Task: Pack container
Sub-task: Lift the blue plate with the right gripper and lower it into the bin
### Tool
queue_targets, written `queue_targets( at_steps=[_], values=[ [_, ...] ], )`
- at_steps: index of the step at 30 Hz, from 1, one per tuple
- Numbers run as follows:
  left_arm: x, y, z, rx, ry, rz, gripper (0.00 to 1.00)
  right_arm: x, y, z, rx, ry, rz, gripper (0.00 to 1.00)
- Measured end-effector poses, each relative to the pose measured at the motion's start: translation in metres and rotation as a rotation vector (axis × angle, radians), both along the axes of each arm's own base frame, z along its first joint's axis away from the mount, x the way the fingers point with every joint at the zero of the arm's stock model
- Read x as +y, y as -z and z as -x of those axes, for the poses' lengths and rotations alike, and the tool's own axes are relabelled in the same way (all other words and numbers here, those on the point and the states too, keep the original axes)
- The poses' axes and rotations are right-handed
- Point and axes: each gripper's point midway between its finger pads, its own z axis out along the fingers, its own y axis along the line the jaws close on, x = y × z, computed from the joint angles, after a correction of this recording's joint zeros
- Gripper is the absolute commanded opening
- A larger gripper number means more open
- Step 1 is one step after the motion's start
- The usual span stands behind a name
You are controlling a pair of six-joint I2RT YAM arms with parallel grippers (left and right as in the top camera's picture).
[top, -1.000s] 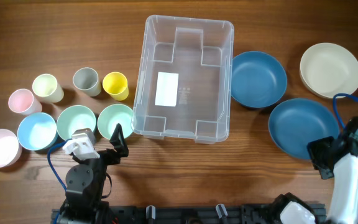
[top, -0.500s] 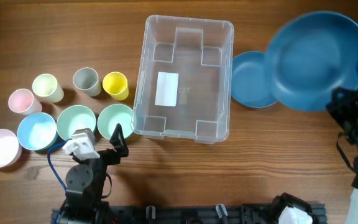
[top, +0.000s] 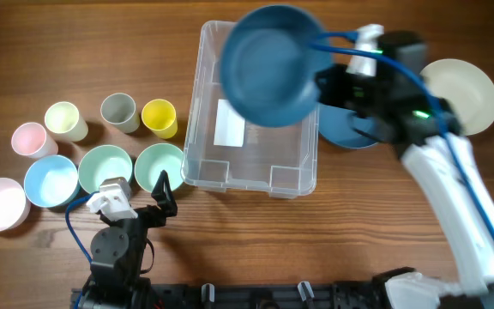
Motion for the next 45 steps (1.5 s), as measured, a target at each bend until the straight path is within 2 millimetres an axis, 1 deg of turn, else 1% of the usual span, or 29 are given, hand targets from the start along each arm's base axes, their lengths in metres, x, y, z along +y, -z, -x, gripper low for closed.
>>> queue_targets(
  at_steps=[1, 2, 5, 7, 9, 11, 13, 18, 21, 23, 24, 25, 26, 28, 32, 34, 36, 38, 39, 40, 41, 42, 43, 45],
  values=[
    [0.0, 0.0, 0.0, 0.0, 0.0, 0.0, 1.0, 0.009, 0.008, -0.006, -0.002, -0.012, 0.008, 0.04],
    [0.0, 0.0, 0.0, 0.0, 0.0, 0.0, 1.0, 0.021, 0.022, -0.015, 0.0, -0.023, 0.028, 0.04],
    [0.0, 0.0, 0.0, 0.0, 0.0, 0.0, 1.0, 0.04, 0.051, -0.034, -0.001, -0.033, 0.061, 0.04],
    [0.0, 0.0, 0.0, 0.0, 0.0, 0.0, 1.0, 0.045, 0.069, -0.047, -0.002, -0.024, 0.074, 0.04],
    [0.0, 0.0, 0.0, 0.0, 0.0, 0.0, 1.0, 0.044, 0.087, -0.057, 0.01, 0.0, 0.091, 0.04],
    [0.0, 0.0, 0.0, 0.0, 0.0, 0.0, 1.0, 0.042, 0.099, -0.065, 0.009, 0.025, 0.111, 0.04],
    [0.0, 0.0, 0.0, 0.0, 0.0, 0.0, 1.0, 0.04, 0.1, -0.072, -0.011, 0.049, 0.118, 0.04],
    [0.0, 0.0, 0.0, 0.0, 0.0, 0.0, 1.0, 0.035, 0.093, -0.082, -0.048, 0.104, 0.11, 0.04],
    [0.0, 0.0, 0.0, 0.0, 0.0, 0.0, 1.0, 0.032, 0.098, -0.084, -0.035, 0.134, 0.11, 0.04],
    [0.0, 0.0, 0.0, 0.0, 0.0, 0.0, 1.0, 0.031, 0.108, -0.085, -0.014, 0.147, 0.115, 0.05],
    [0.0, 0.0, 0.0, 0.0, 0.0, 0.0, 1.0, 0.03, 0.113, -0.085, -0.004, 0.153, 0.119, 0.11],
    [0.0, 0.0, 0.0, 0.0, 0.0, 0.0, 1.0, 0.03, 0.116, -0.085, 0.001, 0.156, 0.122, 0.19],
    [0.0, 0.0, 0.0, 0.0, 0.0, 0.0, 1.0, 0.03, 0.117, -0.085, 0.004, 0.157, 0.122, 0.29],
    [0.0, 0.0, 0.0, 0.0, 0.0, 0.0, 1.0, 0.029, 0.117, -0.086, 0.005, 0.165, 0.118, 0.35],
    [0.0, 0.0, 0.0, 0.0, 0.0, 0.0, 1.0, 0.028, 0.118, -0.083, 0.023, 0.166, 0.128, 0.39],
    [0.0, 0.0, 0.0, 0.0, 0.0, 0.0, 1.0, 0.028, 0.11, -0.081, 0.012, 0.162, 0.125, 0.4],
    [0.0, 0.0, 0.0, 0.0, 0.0, 0.0, 1.0, 0.025, 0.095, -0.076, -0.002, 0.164, 0.118, 0.4],
    [0.0, 0.0, 0.0, 0.0, 0.0, 0.0, 1.0, 0.015, 0.055, -0.066, -0.052, 0.176, 0.099, 0.42],
    [0.0, 0.0, 0.0, 0.0, 0.0, 0.0, 1.0, 0.006, 0.036, -0.059, -0.069, 0.19, 0.096, 0.43],
    [0.0, 0.0, 0.0, 0.0, 0.0, 0.0, 1.0, -0.004, 0.023, -0.055, -0.084, 0.21, 0.093, 0.43],
    [0.0, 0.0, 0.0, 0.0, 0.0, 0.0, 1.0, -0.02, 0.008, -0.048, -0.09, 0.237, 0.094, 0.44],
    [0.0, 0.0, 0.0, 0.0, 0.0, 0.0, 1.0, -0.042, -0.008, -0.041, -0.102, 0.281, 0.095, 0.46],
    [0.0, 0.0, 0.0, 0.0, 0.0, 0.0, 1.0, -0.059, -0.018, -0.037, -0.109, 0.319, 0.097, 0.47],
    [0.0, 0.0, 0.0, 0.0, 0.0, 0.0, 1.0, -0.113, -0.035, -0.026, -0.105, 0.441, 0.111, 0.55]
  ],
)
